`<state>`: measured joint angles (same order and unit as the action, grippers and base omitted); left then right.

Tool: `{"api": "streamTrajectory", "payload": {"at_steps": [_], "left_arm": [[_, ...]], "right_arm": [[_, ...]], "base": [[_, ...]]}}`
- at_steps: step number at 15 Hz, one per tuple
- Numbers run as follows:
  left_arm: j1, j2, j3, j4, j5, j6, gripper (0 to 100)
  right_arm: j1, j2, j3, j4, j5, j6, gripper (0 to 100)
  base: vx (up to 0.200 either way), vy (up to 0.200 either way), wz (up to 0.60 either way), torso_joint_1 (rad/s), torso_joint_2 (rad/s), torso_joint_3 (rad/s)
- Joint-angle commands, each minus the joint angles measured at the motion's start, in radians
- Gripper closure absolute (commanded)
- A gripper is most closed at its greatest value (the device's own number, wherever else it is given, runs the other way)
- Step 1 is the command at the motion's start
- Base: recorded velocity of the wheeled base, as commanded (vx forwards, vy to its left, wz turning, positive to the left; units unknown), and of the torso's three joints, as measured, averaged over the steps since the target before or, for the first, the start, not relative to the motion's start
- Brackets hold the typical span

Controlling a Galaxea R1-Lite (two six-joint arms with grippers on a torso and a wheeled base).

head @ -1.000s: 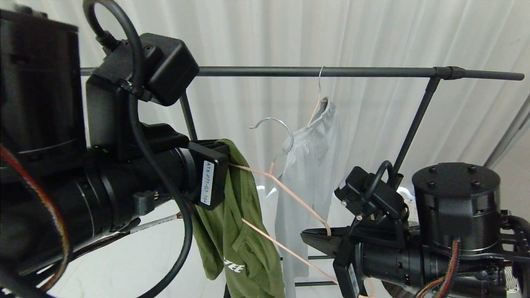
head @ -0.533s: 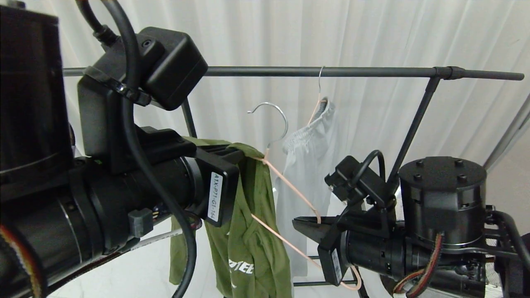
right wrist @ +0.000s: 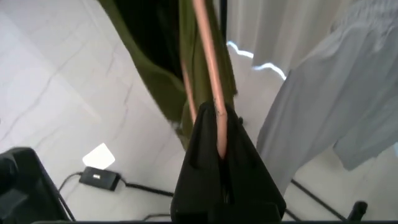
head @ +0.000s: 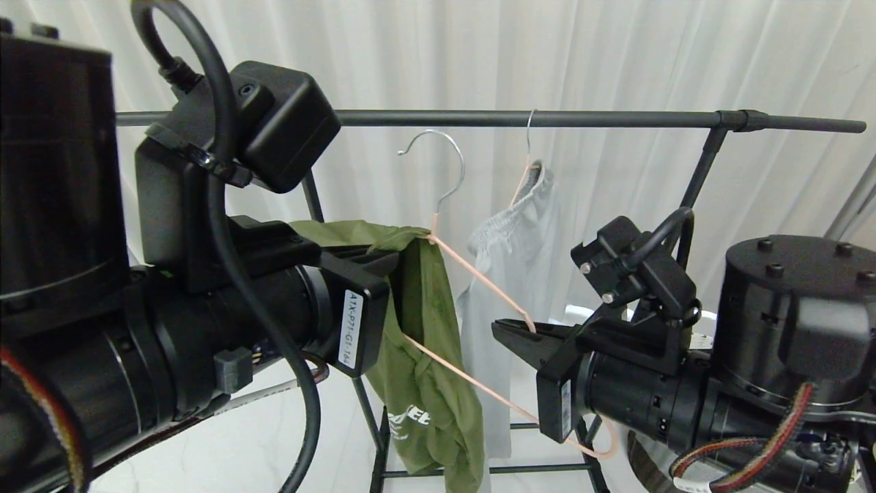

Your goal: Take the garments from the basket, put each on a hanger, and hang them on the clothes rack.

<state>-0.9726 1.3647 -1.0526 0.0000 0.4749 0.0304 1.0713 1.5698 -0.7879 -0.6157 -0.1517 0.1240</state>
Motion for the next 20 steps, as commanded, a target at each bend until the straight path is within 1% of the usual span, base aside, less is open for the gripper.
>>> {"api": "streamTrajectory", "payload": {"at_steps": [1,4,6,8,9,10,11,12,14,15,16,17,18,19,20], "left_arm": [[-0.002,0.001,0.003,-0.002,-0.001,-0.001,0],[-0.002,-0.013,0.023,0.0,0.001,-0.001,0],[-0.002,-0.042,0.062,-0.002,0.001,-0.004,0],[0.003,-0.085,0.108,-0.002,-0.001,0.0,0],[0.018,-0.11,0.126,0.0,-0.004,0.006,0],[0.04,-0.134,0.134,0.0,-0.005,0.036,0],[0.071,-0.159,0.137,0.0,-0.022,0.086,0],[0.104,-0.17,0.137,-0.002,-0.05,0.114,0],[0.258,-0.213,0.144,-0.002,-0.295,0.244,0],[0.31,-0.216,0.155,-0.002,-0.369,0.287,0],[0.408,-0.213,0.167,-0.002,-0.504,0.373,0],[0.466,-0.208,0.169,-0.002,-0.627,0.425,0],[0.492,-0.203,0.169,-0.002,-0.705,0.448,0],[0.528,-0.187,0.171,-0.002,-0.851,0.479,0],[0.535,-0.176,0.169,-0.002,-0.891,0.493,0]], "right_arm": [[0.003,-0.005,0.001,-0.029,-0.008,-0.004,100],[0.003,-0.001,0.007,-0.102,-0.049,-0.034,100],[0.003,0.001,0.03,-0.176,-0.083,-0.047,100],[0.003,-0.011,0.073,-0.237,-0.123,-0.058,100],[0.001,-0.028,0.104,-0.259,-0.126,-0.075,100],[-0.005,-0.053,0.137,-0.265,-0.124,-0.098,100],[-0.01,-0.08,0.17,-0.266,-0.124,-0.106,100],[-0.016,-0.096,0.185,-0.265,-0.124,-0.107,100],[-0.047,-0.148,0.226,-0.266,-0.121,-0.11,100],[-0.05,-0.163,0.231,-0.266,-0.12,-0.115,100],[-0.05,-0.188,0.243,-0.265,-0.114,-0.124,100],[-0.05,-0.209,0.257,-0.265,-0.103,-0.129,100],[-0.05,-0.224,0.269,-0.265,-0.092,-0.132,100],[-0.051,-0.255,0.291,-0.262,-0.066,-0.136,100],[-0.051,-0.264,0.3,-0.26,-0.058,-0.136,100]], "base": [[0.0,0.0,0.0,0.0,0.0,0.0],[0.0,0.0,0.0,0.0,0.0,0.0],[0.0,0.0,0.0,0.0,0.0,0.0],[0.0,0.0,0.0,0.0,0.0,0.0],[0.0,0.0,0.0,0.0,0.0,0.0],[0.0,0.0,0.0,0.0,0.0,0.0],[0.0,0.0,0.0,0.0,0.0,0.0],[0.0,0.0,0.0,0.0,0.0,0.0],[0.0,0.0,0.0,0.0,0.0,0.0],[0.0,0.0,0.0,0.0,0.0,0.0],[0.0,0.0,0.0,0.0,0.0,0.0],[0.0,0.0,0.0,0.0,0.0,0.0],[0.0,0.0,0.0,0.0,0.0,0.0],[0.0,0.0,0.0,0.0,0.0,0.0],[0.0,0.0,0.0,0.0,0.0,0.0]]}}
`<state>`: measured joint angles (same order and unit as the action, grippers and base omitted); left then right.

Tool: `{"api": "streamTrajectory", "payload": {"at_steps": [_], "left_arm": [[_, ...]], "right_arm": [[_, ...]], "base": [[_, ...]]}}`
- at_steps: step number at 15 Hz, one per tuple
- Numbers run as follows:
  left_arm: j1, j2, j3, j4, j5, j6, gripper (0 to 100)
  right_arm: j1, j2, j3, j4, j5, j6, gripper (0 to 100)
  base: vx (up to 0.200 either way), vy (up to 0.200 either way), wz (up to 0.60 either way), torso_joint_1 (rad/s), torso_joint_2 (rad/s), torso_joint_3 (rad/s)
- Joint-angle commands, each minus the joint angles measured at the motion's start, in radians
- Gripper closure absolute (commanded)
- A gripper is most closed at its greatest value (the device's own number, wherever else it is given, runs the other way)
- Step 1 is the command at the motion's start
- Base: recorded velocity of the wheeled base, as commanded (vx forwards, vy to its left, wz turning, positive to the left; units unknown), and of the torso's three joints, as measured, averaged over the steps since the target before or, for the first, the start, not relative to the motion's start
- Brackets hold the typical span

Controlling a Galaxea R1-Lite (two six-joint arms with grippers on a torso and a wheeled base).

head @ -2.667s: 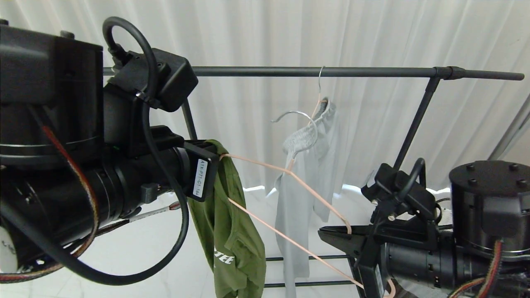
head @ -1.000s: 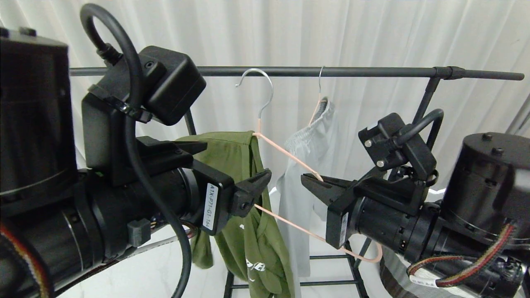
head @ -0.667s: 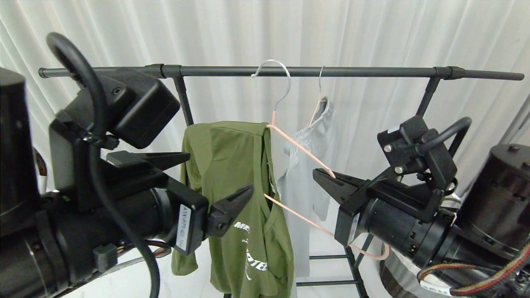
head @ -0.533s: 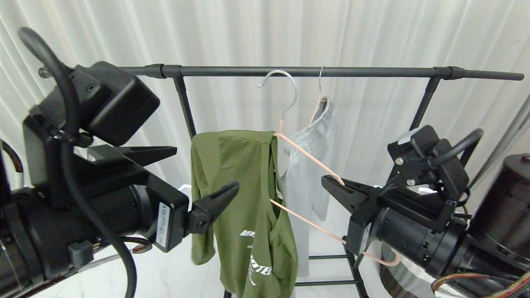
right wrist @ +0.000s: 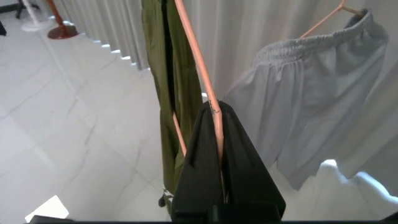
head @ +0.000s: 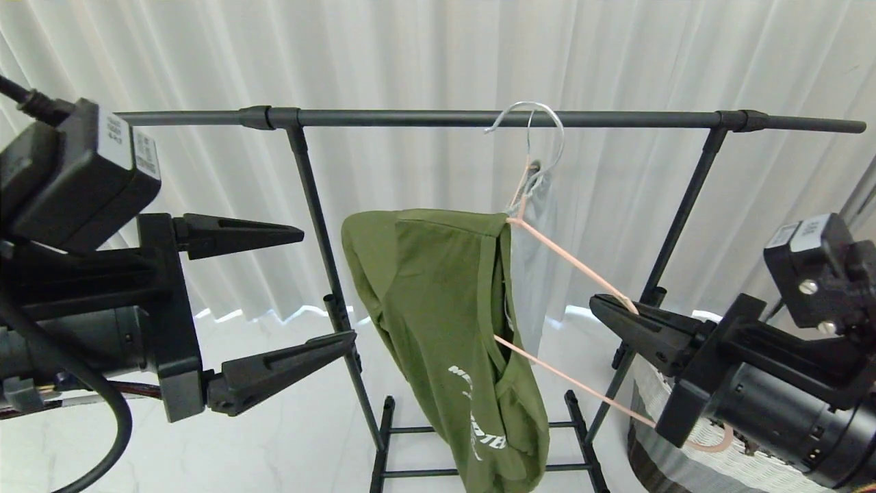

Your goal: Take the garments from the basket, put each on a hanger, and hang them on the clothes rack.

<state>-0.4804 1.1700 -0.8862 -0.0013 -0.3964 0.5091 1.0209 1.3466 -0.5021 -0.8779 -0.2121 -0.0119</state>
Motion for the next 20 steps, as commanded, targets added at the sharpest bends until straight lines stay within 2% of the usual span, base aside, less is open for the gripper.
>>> {"api": "streamTrajectory", "payload": {"at_steps": [1,3,5,8,12,20], "left_arm": [[0.062,0.057,-0.008,-0.002,-0.078,0.049,0],[0.065,0.109,-0.023,-0.063,-0.139,0.065,0],[0.065,0.154,-0.033,-0.138,-0.156,0.066,0],[0.062,0.203,-0.037,-0.143,-0.211,0.072,0],[0.062,0.284,-0.057,-0.143,-0.328,0.135,0],[0.023,0.339,-0.048,-0.143,-0.371,0.158,0]], "right_arm": [[0.001,-0.052,0.047,0.002,0.008,-0.002,100],[0.005,-0.057,0.065,0.002,0.016,-0.002,100],[0.008,-0.055,0.071,0.002,0.04,-0.002,100],[0.012,-0.052,0.074,0.004,0.063,-0.013,100],[0.056,-0.055,0.1,0.004,0.068,-0.026,100],[0.099,-0.05,0.111,0.011,0.069,-0.042,100]], "base": [[0.0,0.0,0.0,0.0,0.0,0.0],[0.0,0.0,0.0,0.0,0.0,0.0],[0.0,0.0,0.0,0.0,0.0,0.0],[0.0,0.0,0.0,0.0,0.0,0.0],[0.0,0.0,0.0,0.0,0.0,0.0],[0.0,0.0,0.0,0.0,0.0,0.0]]}}
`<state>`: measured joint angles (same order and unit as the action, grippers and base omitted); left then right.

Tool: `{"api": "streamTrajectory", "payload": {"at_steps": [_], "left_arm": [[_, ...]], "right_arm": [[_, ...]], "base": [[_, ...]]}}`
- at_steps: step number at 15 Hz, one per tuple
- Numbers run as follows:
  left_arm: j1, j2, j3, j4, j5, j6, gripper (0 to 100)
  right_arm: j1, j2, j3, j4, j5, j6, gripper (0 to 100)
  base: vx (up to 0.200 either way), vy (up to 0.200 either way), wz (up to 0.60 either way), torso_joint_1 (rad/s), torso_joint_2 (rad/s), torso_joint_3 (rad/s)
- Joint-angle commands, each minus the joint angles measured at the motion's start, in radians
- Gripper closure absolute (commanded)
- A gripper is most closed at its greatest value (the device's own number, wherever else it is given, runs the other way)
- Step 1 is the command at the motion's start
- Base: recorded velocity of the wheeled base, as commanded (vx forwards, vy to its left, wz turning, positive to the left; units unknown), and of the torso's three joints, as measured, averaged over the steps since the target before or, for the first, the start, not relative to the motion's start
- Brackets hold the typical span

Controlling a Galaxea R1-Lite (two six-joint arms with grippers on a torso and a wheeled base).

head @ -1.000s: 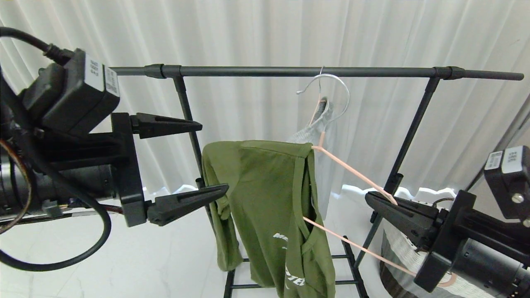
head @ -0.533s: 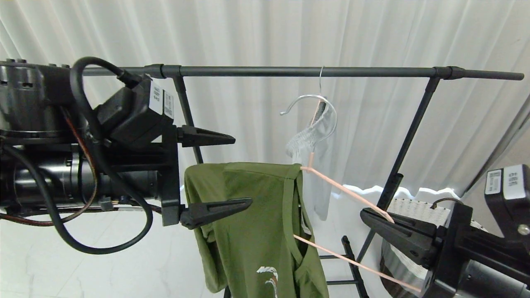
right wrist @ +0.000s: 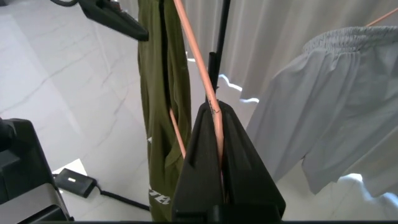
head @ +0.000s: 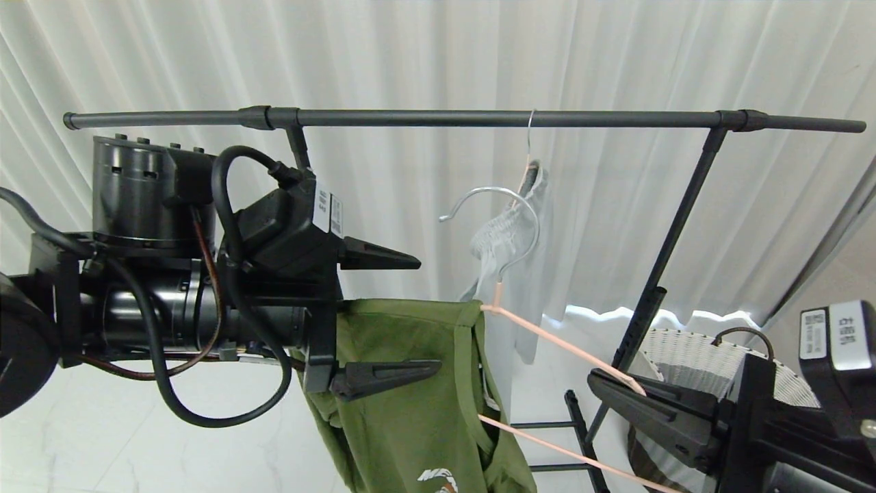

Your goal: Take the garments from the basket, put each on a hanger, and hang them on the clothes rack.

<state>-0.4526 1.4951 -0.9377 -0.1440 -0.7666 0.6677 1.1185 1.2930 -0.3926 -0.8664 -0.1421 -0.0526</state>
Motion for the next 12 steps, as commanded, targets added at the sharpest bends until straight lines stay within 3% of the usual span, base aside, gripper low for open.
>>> {"api": "streamTrajectory", "payload": {"at_steps": [1,3,4,12], "left_arm": [[-0.006,0.019,0.002,0.0,0.0,0.0,0],[-0.015,0.025,0.0,0.0,0.0,0.007,0],[-0.015,0.028,0.002,0.0,0.0,0.03,100],[-0.015,0.025,0.01,0.0,0.0,0.047,100]], "right_arm": [[0.001,0.003,0.003,0.0,-0.001,-0.003,100],[0.001,0.002,0.003,0.0,-0.001,-0.006,100],[0.001,0.002,0.001,0.0,-0.001,-0.007,100],[-0.002,-0.001,0.001,0.0,-0.008,-0.009,100]], "base": [[0.0,0.0,0.0,0.0,0.0,0.0],[0.0,0.0,0.0,0.0,0.0,0.0],[0.0,0.0,0.0,0.0,0.0,0.0],[0.0,0.0,0.0,0.0,0.0,0.0]]}}
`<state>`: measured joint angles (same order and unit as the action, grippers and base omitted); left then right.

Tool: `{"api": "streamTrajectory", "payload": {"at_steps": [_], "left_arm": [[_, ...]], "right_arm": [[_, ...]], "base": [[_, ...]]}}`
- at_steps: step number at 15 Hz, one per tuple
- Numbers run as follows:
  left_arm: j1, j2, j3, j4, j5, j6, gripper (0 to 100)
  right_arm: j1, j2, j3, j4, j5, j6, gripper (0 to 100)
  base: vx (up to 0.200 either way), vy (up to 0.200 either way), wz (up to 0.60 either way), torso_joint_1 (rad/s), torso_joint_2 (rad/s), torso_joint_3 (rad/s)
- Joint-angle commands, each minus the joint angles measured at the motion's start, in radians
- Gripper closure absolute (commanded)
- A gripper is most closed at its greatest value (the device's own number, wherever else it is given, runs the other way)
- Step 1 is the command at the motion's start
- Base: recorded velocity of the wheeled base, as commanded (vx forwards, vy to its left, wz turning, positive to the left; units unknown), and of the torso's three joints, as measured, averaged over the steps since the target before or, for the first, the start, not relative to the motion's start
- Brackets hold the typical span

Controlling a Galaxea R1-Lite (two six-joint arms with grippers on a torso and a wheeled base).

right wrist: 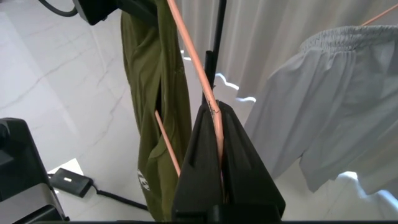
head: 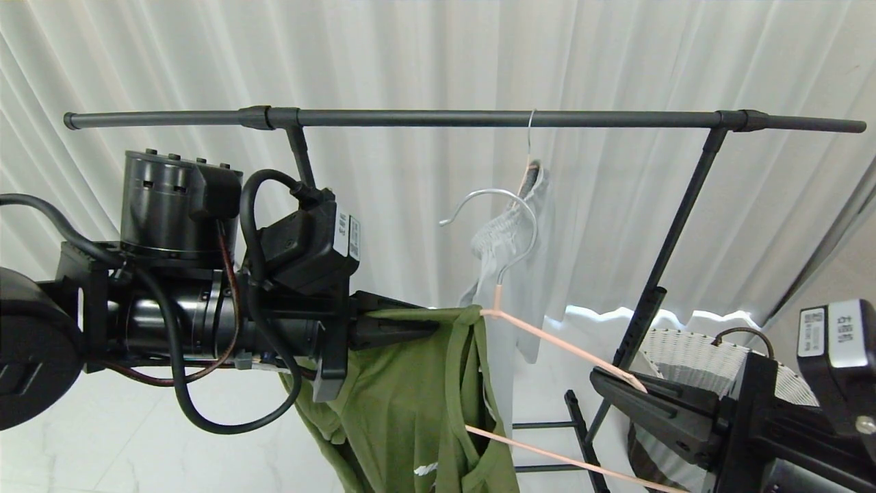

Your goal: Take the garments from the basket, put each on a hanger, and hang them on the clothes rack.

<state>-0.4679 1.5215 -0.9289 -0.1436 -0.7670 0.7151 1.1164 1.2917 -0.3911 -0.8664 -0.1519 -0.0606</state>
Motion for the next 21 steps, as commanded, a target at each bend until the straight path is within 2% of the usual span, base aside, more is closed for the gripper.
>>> {"api": "streamTrajectory", "payload": {"at_steps": [1,3,4,8,9,11,13,14,15,16,17,18,19,20,21], "left_arm": [[0.002,-0.001,0.001,-0.002,0.002,0.0,100],[0.006,-0.003,0.001,-0.002,0.006,0.001,100],[0.008,-0.004,0.001,-0.002,0.008,0.001,100],[0.021,-0.007,0.01,-0.004,0.031,0.026,100],[0.032,-0.009,0.021,-0.016,0.066,0.052,100],[0.037,-0.023,0.036,-0.048,0.118,0.079,100],[0.034,-0.03,0.044,-0.054,0.245,0.064,100],[0.028,-0.04,0.042,-0.054,0.276,0.02,100],[-0.002,-0.057,0.041,-0.054,0.287,-0.069,100],[-0.043,-0.073,0.041,-0.054,0.33,-0.163,100],[-0.075,-0.084,0.039,-0.054,0.38,-0.227,100],[-0.144,-0.098,0.038,-0.059,0.472,-0.344,100],[-0.183,-0.107,0.038,-0.068,0.528,-0.422,100],[-0.207,-0.11,0.041,-0.088,0.568,-0.459,100],[-0.209,-0.115,0.044,-0.111,0.581,-0.464,100]], "right_arm": [[0.0,0.0,0.0,0.0,0.0,-0.002,100],[-0.001,0.0,0.001,-0.002,0.0,-0.005,100],[-0.003,0.001,0.001,0.0,-0.001,-0.005,0],[-0.098,-0.002,0.0,0.0,-0.041,-0.045,0],[-0.147,-0.002,0.0,0.0,-0.041,-0.061,0],[-0.181,0.0,0.0,0.02,-0.041,-0.07,0],[-0.181,0.006,-0.009,0.052,-0.043,-0.071,0],[-0.181,0.012,-0.014,0.056,-0.046,-0.08,0],[-0.181,0.015,-0.017,0.058,-0.048,-0.091,0],[-0.176,0.023,-0.023,0.058,-0.052,-0.096,0],[-0.171,0.029,-0.025,0.058,-0.054,-0.096,0],[-0.147,0.037,-0.035,0.06,-0.051,-0.087,0],[-0.119,0.049,-0.04,0.06,-0.051,-0.064,0],[-0.076,0.066,-0.049,0.06,-0.051,-0.024,0],[-0.036,0.087,-0.06,0.06,-0.052,0.018,0]], "base": [[0.0,0.0,0.0,0.0,0.0,0.0],[0.0,0.0,0.0,0.0,0.0,0.0],[0.0,0.0,0.0,0.0,0.0,0.0],[0.0,0.0,0.0,0.0,0.0,0.0],[0.0,0.0,0.0,0.0,0.0,0.0],[0.0,0.0,0.0,0.0,0.0,0.0],[0.0,0.0,0.0,0.0,0.0,0.0],[0.0,0.0,0.0,0.0,0.0,0.0],[0.0,0.0,0.0,0.0,0.0,0.0],[0.0,0.0,0.0,0.0,0.0,0.0],[0.0,0.0,0.0,0.0,0.0,0.0],[0.0,0.0,0.0,0.0,0.0,0.0],[0.0,0.0,0.0,0.0,0.0,0.0],[0.0,0.0,0.0,0.0,0.0,0.0],[0.0,0.0,0.0,0.0,0.0,0.0]]}}
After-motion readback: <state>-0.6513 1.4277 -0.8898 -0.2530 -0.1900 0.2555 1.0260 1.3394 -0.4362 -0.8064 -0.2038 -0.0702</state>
